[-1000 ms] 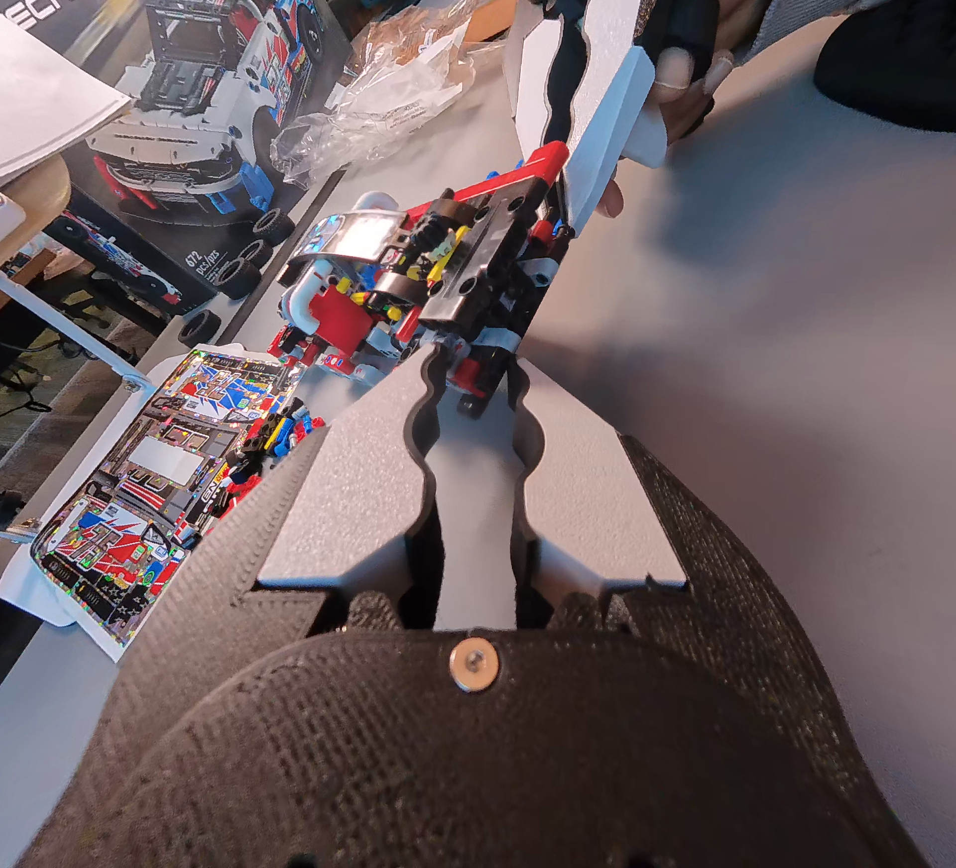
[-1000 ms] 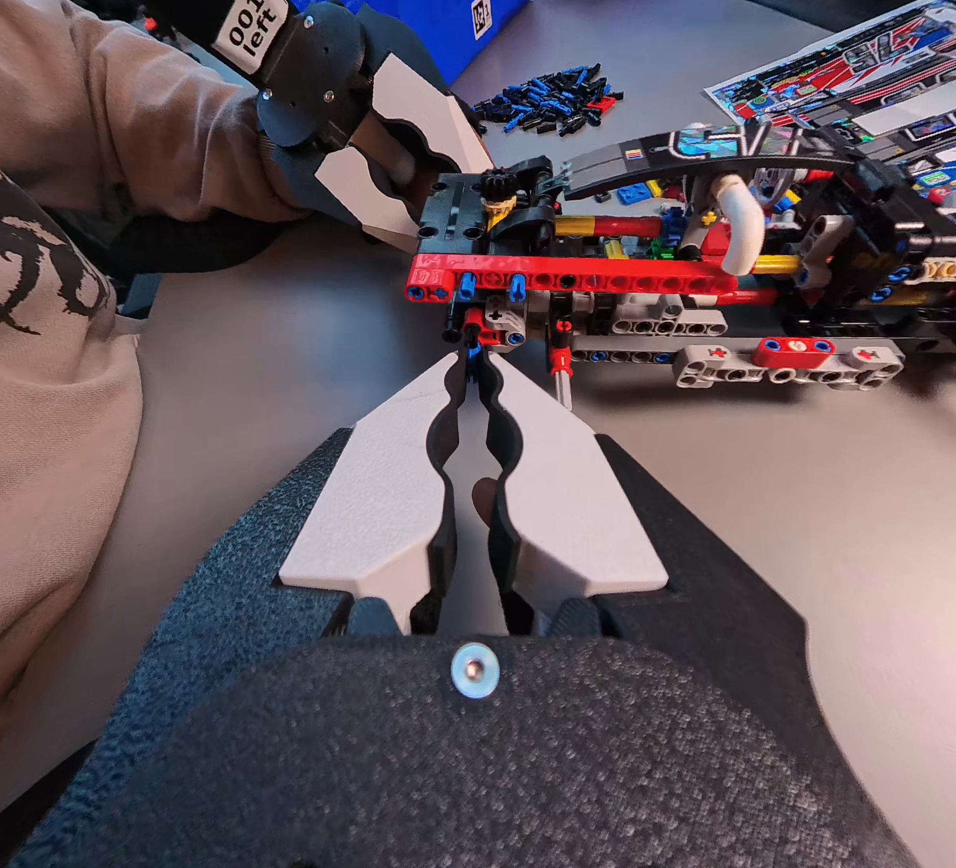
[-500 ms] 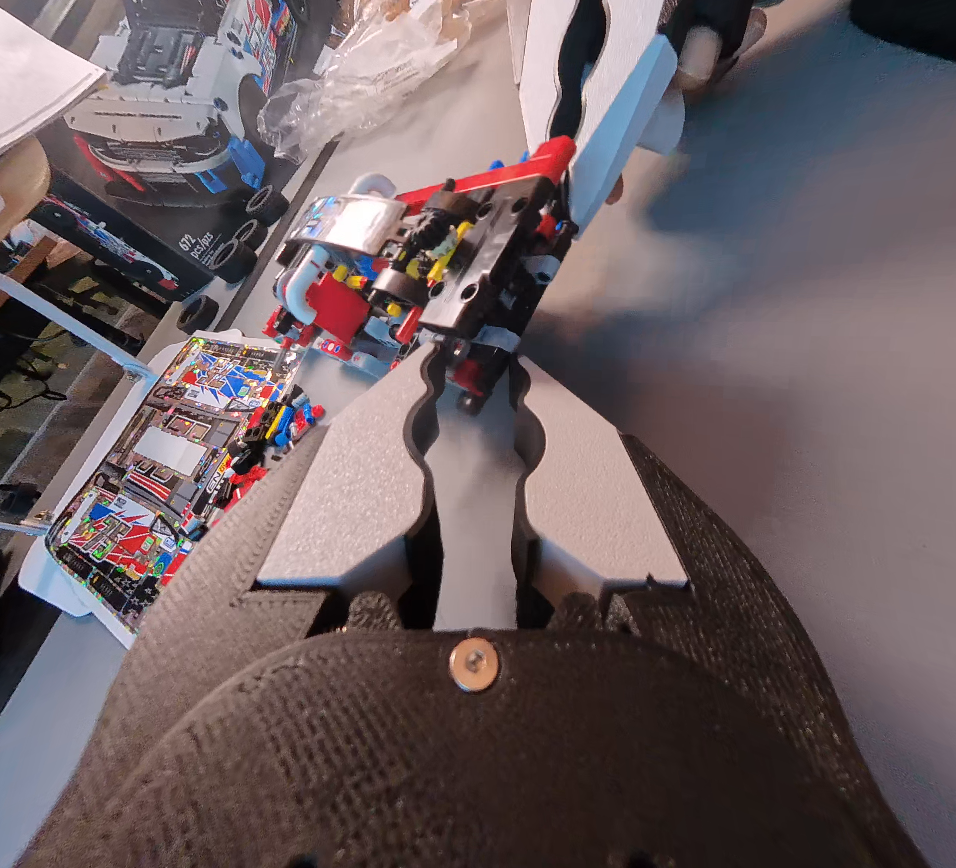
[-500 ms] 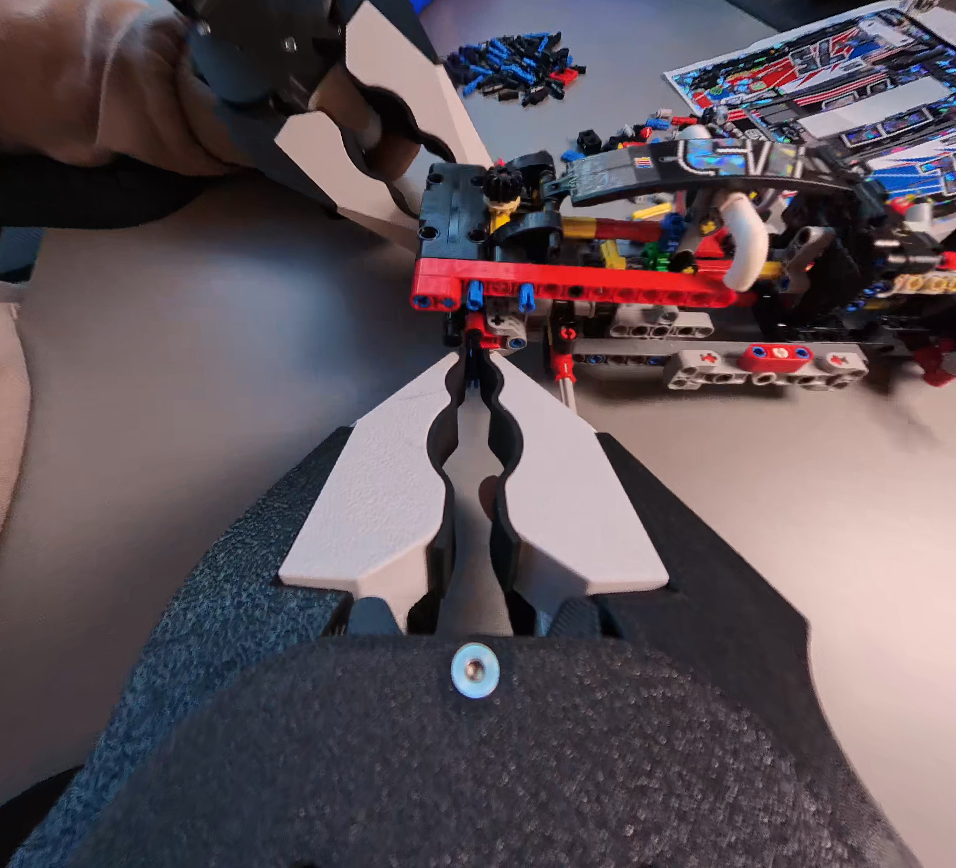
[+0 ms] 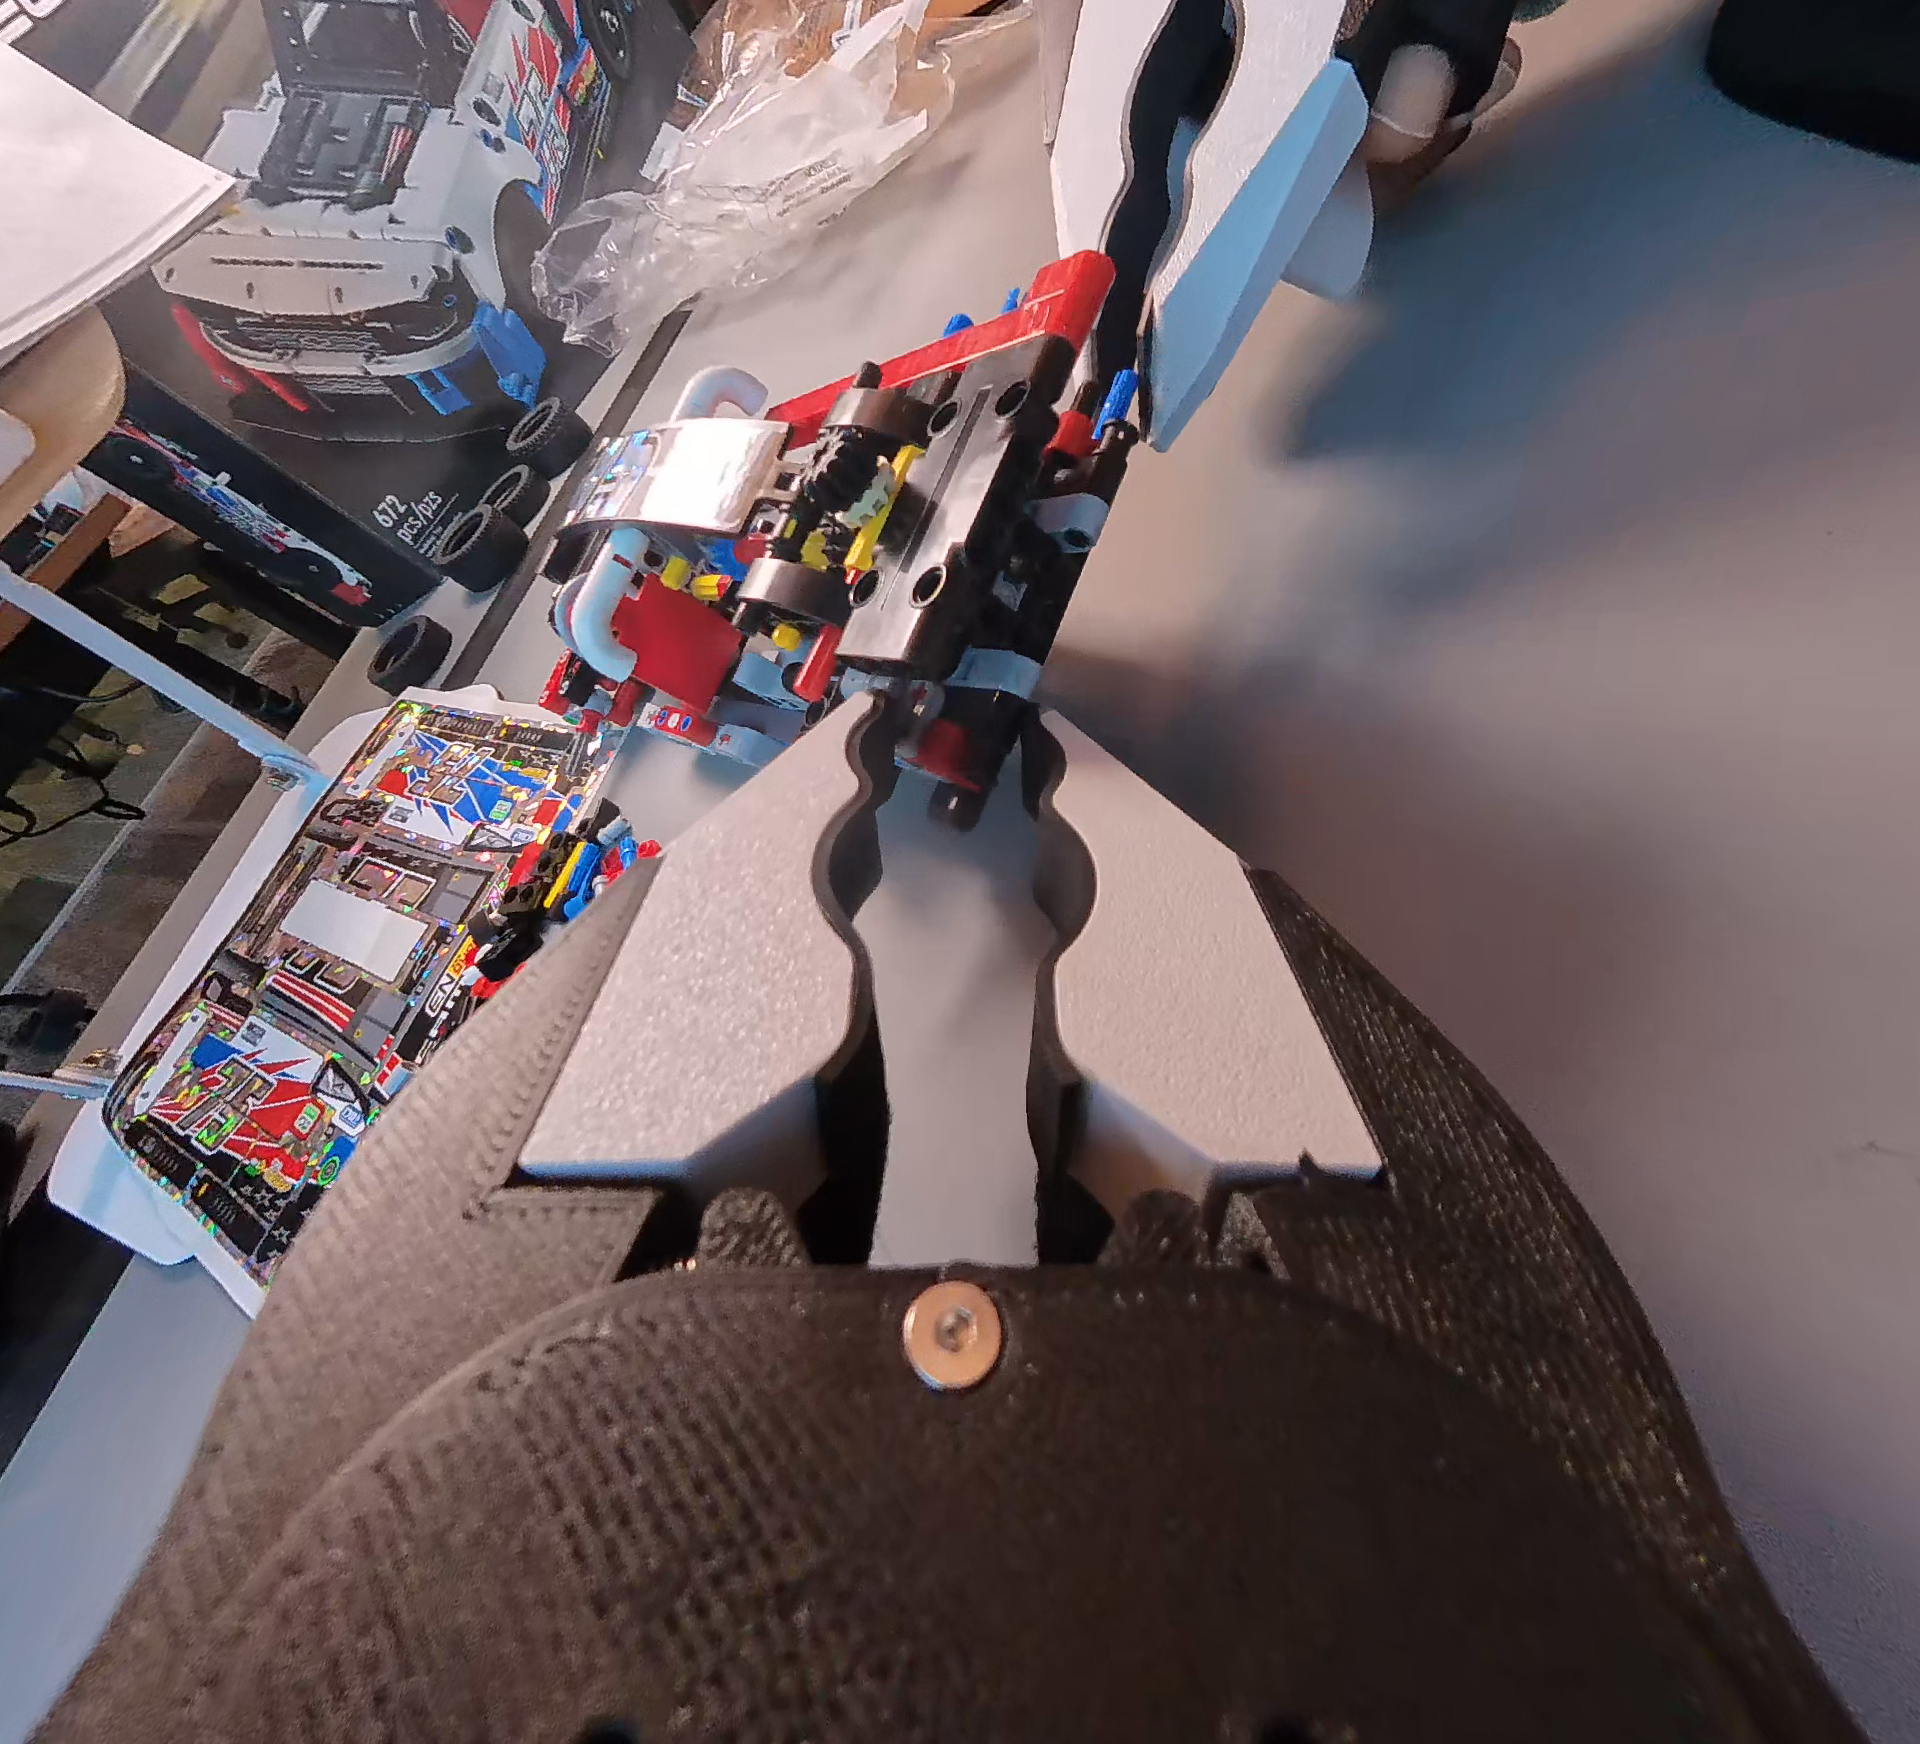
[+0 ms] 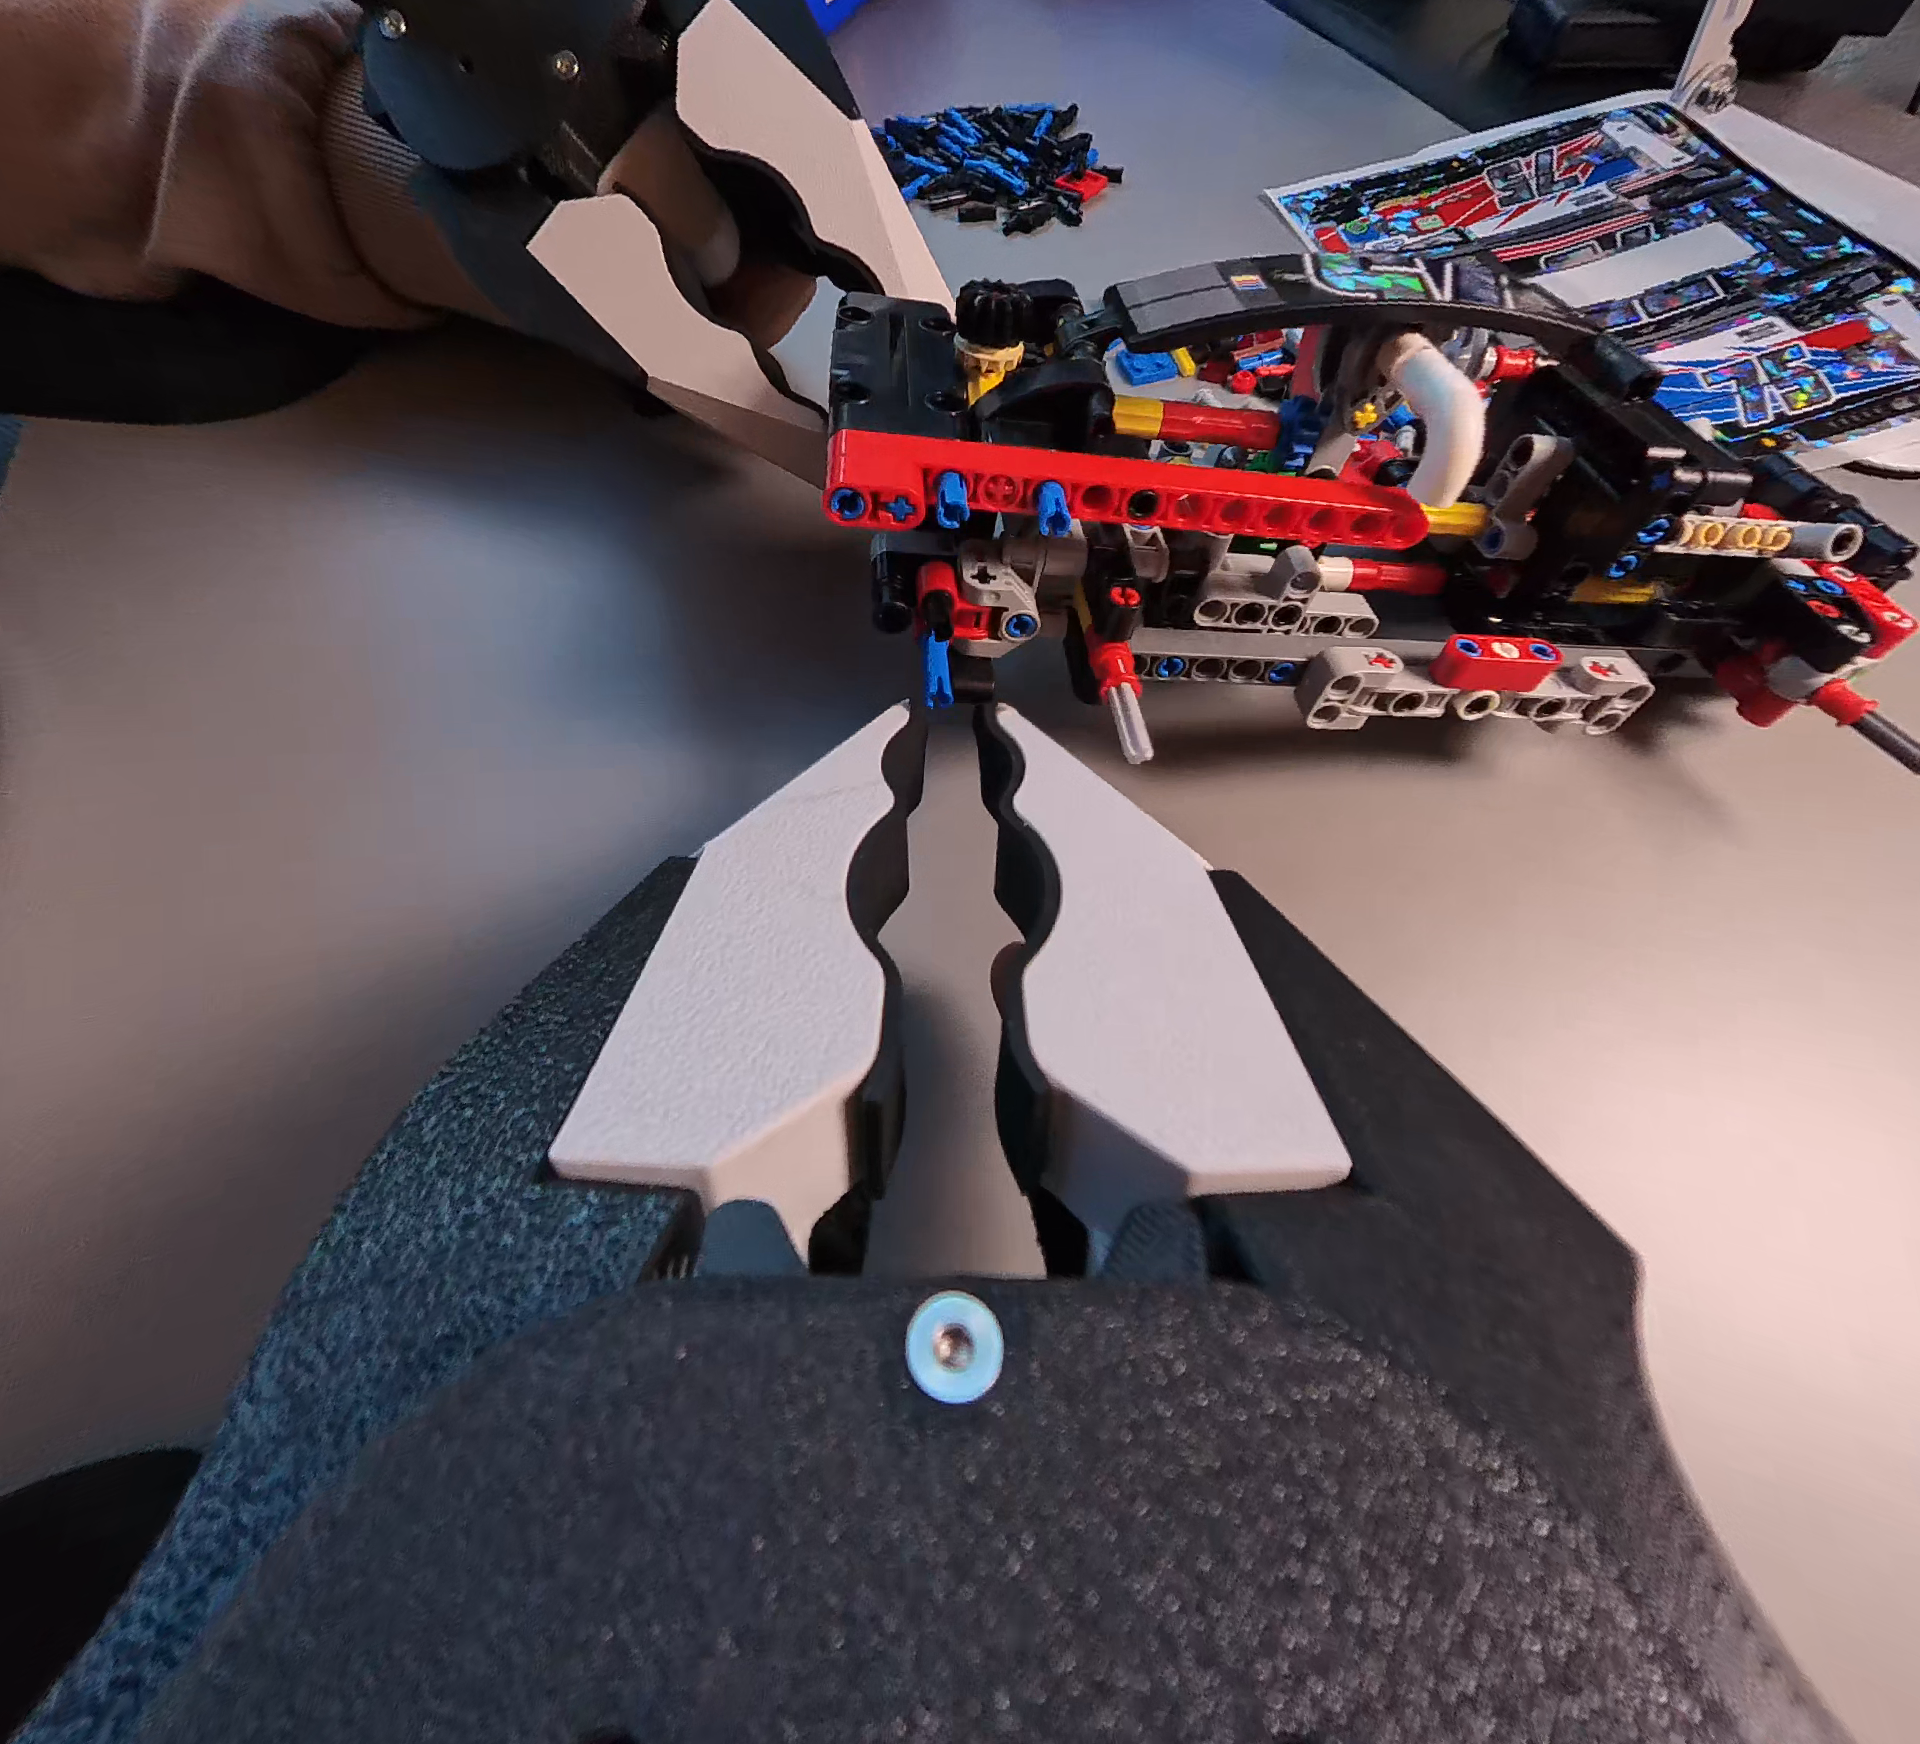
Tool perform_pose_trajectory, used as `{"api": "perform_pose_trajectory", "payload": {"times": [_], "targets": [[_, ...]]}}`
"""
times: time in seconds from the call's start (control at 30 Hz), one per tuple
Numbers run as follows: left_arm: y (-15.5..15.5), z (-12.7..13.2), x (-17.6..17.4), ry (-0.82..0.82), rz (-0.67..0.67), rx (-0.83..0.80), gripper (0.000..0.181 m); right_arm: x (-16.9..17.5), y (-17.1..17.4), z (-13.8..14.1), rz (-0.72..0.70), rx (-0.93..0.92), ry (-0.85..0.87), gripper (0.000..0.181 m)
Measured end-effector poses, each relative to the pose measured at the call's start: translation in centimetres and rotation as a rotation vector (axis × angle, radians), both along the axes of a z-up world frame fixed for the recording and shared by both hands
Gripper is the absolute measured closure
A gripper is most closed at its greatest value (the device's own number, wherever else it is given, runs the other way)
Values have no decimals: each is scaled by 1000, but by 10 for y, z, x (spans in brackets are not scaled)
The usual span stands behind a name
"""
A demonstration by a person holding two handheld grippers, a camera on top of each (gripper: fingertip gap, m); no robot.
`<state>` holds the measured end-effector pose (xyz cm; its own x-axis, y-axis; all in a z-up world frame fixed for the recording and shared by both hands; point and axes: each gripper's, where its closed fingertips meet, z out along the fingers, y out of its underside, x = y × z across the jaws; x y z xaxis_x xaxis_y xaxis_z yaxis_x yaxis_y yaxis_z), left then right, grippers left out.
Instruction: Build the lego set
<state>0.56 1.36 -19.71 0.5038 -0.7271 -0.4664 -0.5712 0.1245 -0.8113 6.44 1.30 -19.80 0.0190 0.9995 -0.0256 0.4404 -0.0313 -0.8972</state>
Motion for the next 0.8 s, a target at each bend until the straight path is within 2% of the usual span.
{"api": "perform_pose_trajectory", "payload": {"times": [0.2, 0.27, 0.8], "targets": [[0, 0, 1, 0, -3, 1, 159, 1, -2, 10, 14, -21, 53, 174], [0, 1, 2, -2, -5, 1, 159, 0, -2, 11, 9, -30, 62, 179], [2, -5, -3, -6, 32, -41, 159, -9, -3, 6, 7, -112, 65, 180]]}}
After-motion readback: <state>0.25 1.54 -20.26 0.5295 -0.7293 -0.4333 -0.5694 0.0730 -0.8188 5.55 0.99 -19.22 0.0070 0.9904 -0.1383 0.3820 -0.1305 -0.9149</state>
